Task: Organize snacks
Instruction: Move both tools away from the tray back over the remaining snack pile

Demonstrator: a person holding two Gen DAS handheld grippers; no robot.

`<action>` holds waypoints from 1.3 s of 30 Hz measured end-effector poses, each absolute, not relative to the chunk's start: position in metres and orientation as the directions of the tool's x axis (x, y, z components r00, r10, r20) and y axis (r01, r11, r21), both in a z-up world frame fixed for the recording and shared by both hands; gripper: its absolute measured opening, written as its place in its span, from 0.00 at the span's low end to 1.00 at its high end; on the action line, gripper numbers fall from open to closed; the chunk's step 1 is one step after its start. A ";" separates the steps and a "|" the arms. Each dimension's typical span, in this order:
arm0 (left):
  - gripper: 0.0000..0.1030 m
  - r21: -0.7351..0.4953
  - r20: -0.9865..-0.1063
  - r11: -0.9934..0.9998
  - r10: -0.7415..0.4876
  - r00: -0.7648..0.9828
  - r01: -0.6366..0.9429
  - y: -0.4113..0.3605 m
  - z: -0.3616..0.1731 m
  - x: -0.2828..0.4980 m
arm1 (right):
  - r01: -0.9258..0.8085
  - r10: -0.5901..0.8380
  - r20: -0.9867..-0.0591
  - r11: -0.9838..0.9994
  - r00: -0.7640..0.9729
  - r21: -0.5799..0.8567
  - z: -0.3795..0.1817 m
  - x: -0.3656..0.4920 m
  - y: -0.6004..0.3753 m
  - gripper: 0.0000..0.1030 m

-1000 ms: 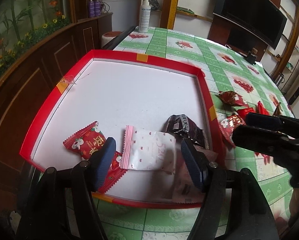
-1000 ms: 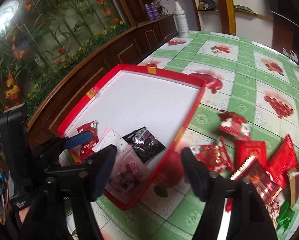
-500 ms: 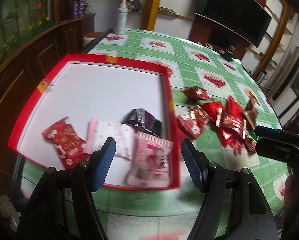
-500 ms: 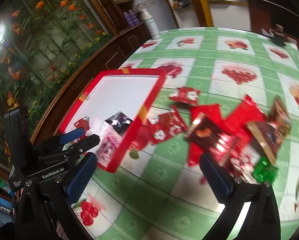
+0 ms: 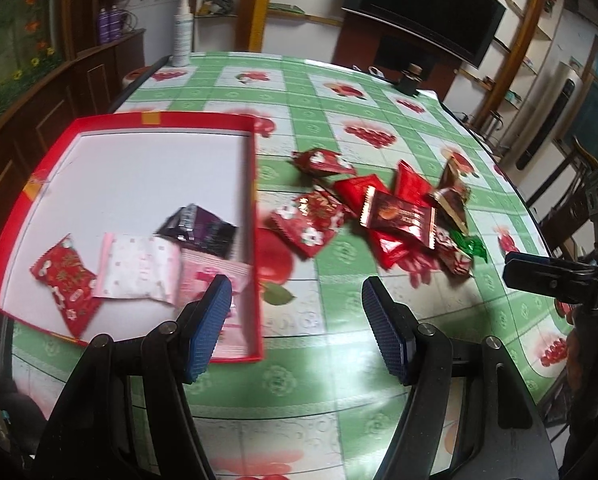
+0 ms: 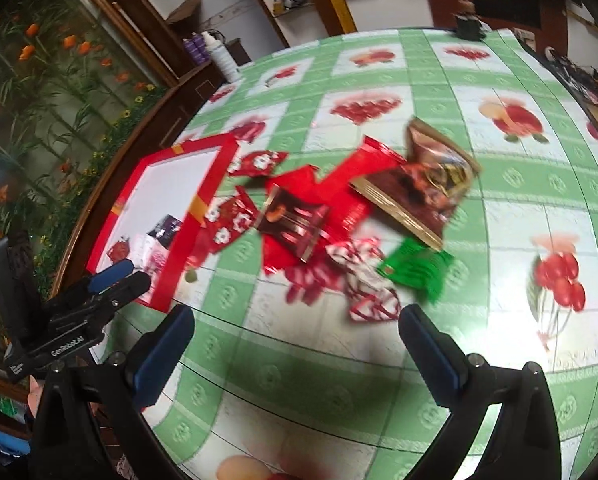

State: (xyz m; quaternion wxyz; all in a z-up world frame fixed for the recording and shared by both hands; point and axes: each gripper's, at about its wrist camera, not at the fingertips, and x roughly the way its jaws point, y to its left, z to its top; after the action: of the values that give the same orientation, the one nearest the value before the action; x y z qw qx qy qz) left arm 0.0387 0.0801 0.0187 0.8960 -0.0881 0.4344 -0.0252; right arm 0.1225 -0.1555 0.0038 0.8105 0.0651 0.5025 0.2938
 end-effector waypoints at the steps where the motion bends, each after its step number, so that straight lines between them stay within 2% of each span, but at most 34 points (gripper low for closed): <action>1: 0.66 -0.175 -0.776 0.984 -0.126 0.618 -0.020 0.075 0.018 0.039 | -0.407 0.538 -0.779 0.821 0.322 0.400 0.002 0.122 -0.158 1.00; 16: 0.66 -0.142 -0.822 0.989 -0.142 0.551 0.043 0.060 0.006 0.079 | -0.412 0.510 -0.814 0.829 0.278 0.379 -0.021 0.123 -0.169 1.00; 17: 0.66 -0.146 -0.823 0.988 -0.150 0.547 0.051 0.061 0.005 0.083 | -0.413 0.505 -0.818 0.830 0.275 0.374 -0.022 0.124 -0.169 0.99; 22: 0.66 -0.131 -0.824 0.987 -0.160 0.544 0.092 0.058 0.000 0.100 | -0.431 0.476 -0.839 0.836 0.263 0.339 -0.030 0.128 -0.163 0.80; 32: 0.66 -0.077 -0.860 0.981 -0.155 0.487 0.175 0.047 -0.013 0.136 | -0.444 0.452 -0.847 0.843 0.279 0.304 -0.039 0.150 -0.152 0.75; 35: 0.66 -0.050 -0.868 0.980 -0.139 0.477 0.195 0.045 -0.016 0.145 | -0.461 0.448 -0.847 0.839 0.285 0.289 -0.038 0.152 -0.149 0.72; 37: 0.66 -0.035 -0.875 0.978 -0.129 0.467 0.204 0.044 -0.019 0.151 | -0.467 0.445 -0.846 0.839 0.293 0.280 -0.038 0.153 -0.147 0.63; 39: 0.66 -0.024 -0.880 0.978 -0.120 0.461 0.209 0.043 -0.022 0.156 | -0.471 0.442 -0.846 0.839 0.300 0.271 -0.038 0.153 -0.147 0.62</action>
State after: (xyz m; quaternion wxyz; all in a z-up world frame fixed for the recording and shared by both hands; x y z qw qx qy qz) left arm 0.1555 0.0432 -0.0218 0.8534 0.0436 0.5103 -0.0963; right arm 0.1532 -0.1466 -0.0381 0.8061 -0.0144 0.5194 0.2831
